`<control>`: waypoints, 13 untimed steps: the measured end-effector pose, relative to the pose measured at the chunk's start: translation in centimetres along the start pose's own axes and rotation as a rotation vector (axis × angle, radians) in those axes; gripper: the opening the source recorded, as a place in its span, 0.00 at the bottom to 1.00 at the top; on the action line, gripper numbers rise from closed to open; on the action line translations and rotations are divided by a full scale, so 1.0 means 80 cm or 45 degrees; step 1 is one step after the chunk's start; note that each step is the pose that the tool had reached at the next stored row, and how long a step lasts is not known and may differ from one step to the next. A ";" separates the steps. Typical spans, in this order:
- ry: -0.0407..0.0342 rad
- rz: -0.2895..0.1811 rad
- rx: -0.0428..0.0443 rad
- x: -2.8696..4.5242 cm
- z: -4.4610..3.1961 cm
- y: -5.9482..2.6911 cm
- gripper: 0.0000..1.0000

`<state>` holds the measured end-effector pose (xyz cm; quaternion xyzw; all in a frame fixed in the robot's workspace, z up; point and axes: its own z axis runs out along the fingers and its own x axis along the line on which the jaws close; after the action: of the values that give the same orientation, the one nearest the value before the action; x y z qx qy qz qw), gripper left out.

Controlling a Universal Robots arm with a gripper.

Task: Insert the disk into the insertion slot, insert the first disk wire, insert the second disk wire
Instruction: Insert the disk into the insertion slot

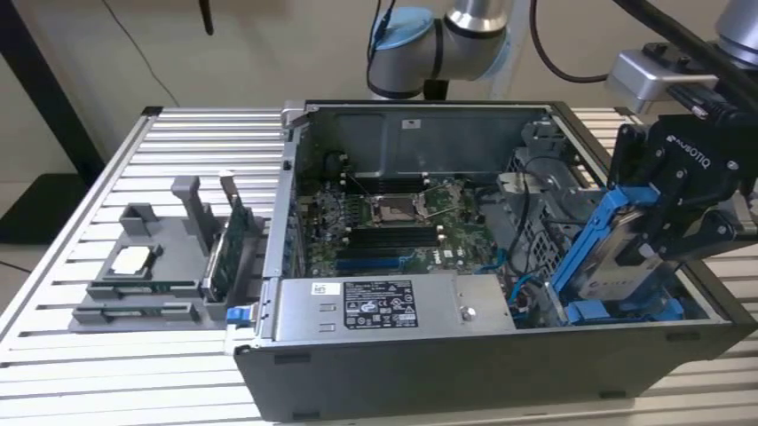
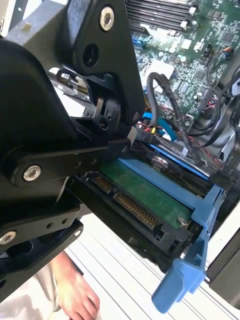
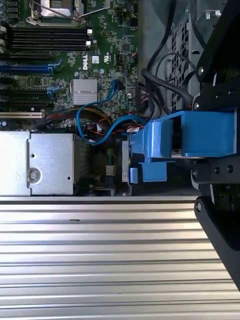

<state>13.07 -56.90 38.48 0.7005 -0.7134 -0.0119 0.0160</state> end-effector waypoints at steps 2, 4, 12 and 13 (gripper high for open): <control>-0.0002 0.000 0.000 0.0000 0.0001 0.000 0.33; -0.0001 0.000 0.000 0.0000 0.0001 0.000 0.34; -0.0002 0.000 0.000 0.0000 -0.0011 0.000 0.40; -0.0001 0.000 0.000 0.0000 -0.0017 0.000 0.40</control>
<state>13.08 -56.90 38.61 0.7005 -0.7134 -0.0119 0.0159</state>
